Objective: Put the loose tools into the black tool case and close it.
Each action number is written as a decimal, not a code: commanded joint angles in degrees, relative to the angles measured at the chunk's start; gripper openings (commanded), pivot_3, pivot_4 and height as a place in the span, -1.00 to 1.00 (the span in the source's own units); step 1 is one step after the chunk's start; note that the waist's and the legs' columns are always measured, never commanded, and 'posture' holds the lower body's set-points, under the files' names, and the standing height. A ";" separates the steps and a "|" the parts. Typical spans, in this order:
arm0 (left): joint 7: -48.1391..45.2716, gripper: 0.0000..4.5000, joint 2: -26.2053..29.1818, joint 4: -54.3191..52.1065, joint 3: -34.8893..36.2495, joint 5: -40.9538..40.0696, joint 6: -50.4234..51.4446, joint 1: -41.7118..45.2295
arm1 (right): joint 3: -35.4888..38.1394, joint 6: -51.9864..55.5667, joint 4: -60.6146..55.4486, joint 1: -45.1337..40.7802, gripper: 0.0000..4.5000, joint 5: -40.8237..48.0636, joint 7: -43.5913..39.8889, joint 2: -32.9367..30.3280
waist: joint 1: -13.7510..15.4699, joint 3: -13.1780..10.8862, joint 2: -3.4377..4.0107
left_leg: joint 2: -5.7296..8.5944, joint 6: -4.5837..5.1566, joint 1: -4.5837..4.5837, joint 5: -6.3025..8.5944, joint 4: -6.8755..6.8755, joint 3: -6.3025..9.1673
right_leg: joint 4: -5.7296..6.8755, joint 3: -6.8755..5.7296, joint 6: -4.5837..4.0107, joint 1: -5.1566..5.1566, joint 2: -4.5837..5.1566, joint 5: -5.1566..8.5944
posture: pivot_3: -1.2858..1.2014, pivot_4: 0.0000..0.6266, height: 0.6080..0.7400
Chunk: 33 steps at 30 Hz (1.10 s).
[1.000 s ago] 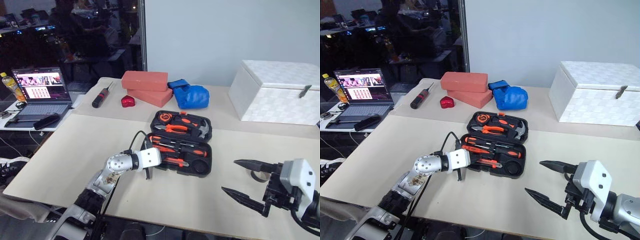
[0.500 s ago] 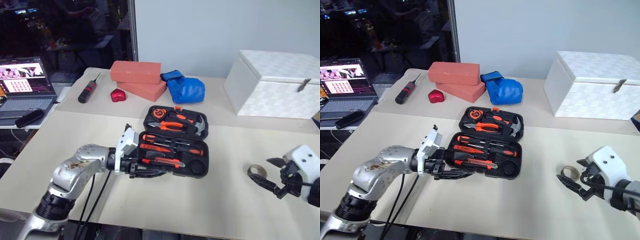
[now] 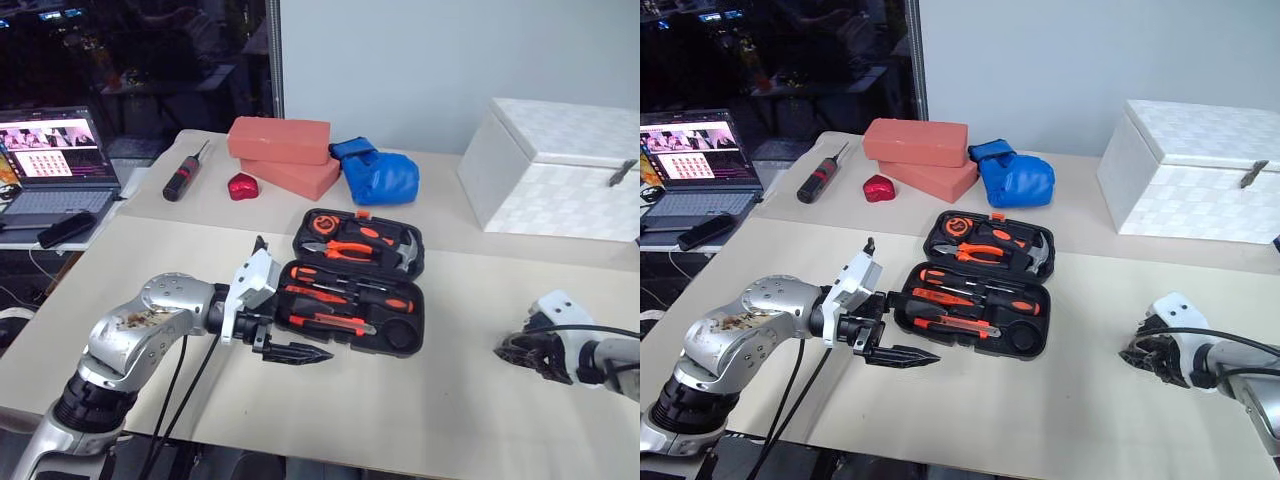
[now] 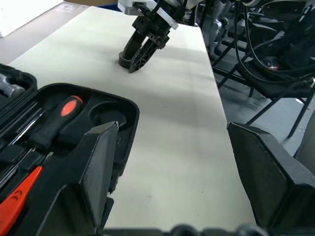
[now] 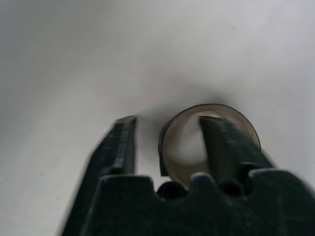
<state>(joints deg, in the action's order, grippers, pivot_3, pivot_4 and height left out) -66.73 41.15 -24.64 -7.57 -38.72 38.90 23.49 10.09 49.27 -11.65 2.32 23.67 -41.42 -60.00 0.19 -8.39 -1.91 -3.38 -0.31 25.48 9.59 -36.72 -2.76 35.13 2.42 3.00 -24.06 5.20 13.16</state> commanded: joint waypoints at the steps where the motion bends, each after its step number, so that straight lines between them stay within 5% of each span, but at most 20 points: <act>1: 1.22 0.69 0.40 -3.02 2.42 -1.59 -0.18 -0.78 | 1.79 1.59 -1.00 -0.80 -0.81 -0.16 -1.21 -1.41 | 0.02 0.00 -0.01 | 0.00 0.00 0.00 0.00 0.00 0.00 | 0.00 0.00 0.00 0.00 0.00 0.00 | 0.03 -0.52 1.00; 3: 1.47 0.69 0.62 -3.31 2.93 -1.84 -0.27 -1.60 | 4.70 3.19 -3.85 -0.17 -0.97 1.60 -2.57 -2.21 | 0.08 0.00 -0.01 | 0.01 0.00 0.00 0.00 -0.01 -0.01 | 0.00 0.01 0.01 0.02 0.01 -0.01 | 0.03 -0.52 1.00; 7: 1.51 0.69 2.54 -4.01 5.45 -2.92 0.27 -4.29 | 8.97 7.43 -18.39 -2.10 -0.97 10.31 -7.73 -3.96 | 0.06 -0.03 0.04 | -0.01 0.00 0.00 0.00 -0.02 -0.01 | 0.12 0.02 0.03 -0.06 -0.02 -0.01 | 0.03 -0.52 1.00; 12: 0.46 0.69 5.66 -4.49 7.34 -2.26 -1.32 -7.80 | -5.90 11.49 -28.13 -14.37 -0.97 11.86 -5.96 -3.59 | -0.73 -0.18 -0.19 | -0.35 -0.02 -0.22 0.00 -0.02 0.04 | 0.22 0.01 -0.16 -0.01 -0.35 -0.12 | 0.03 -0.52 1.00; 19: 0.97 0.69 6.41 -4.22 8.79 -1.40 -2.99 -9.56 | -27.25 10.76 -24.91 -26.44 -0.97 2.88 -4.46 1.52 | -0.45 -0.35 -0.35 | -0.37 -0.26 -0.19 0.10 -0.06 -0.25 | 0.00 0.00 -0.37 -0.17 -0.14 -0.25 | 0.03 -0.52 1.00; 33: 3.28 0.69 6.84 -6.24 10.92 -1.67 -4.24 -14.40 | -32.62 8.26 -20.25 -34.83 -0.97 -1.88 -8.95 4.35 | -1.20 -0.37 -0.44 | -0.61 -0.48 -0.32 0.24 -0.10 -0.31 | 0.29 0.02 -0.56 -0.23 -0.37 -0.41 | 0.03 -0.52 1.00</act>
<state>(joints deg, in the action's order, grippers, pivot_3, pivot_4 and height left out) -63.88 47.30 -28.72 1.36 -40.31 35.67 9.49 -24.08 58.11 -31.33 -30.65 22.50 -49.49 -55.27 -1.01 -8.75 -2.35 -3.99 -0.81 25.15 9.83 -36.82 -3.08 35.43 2.45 2.43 -24.31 4.84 12.74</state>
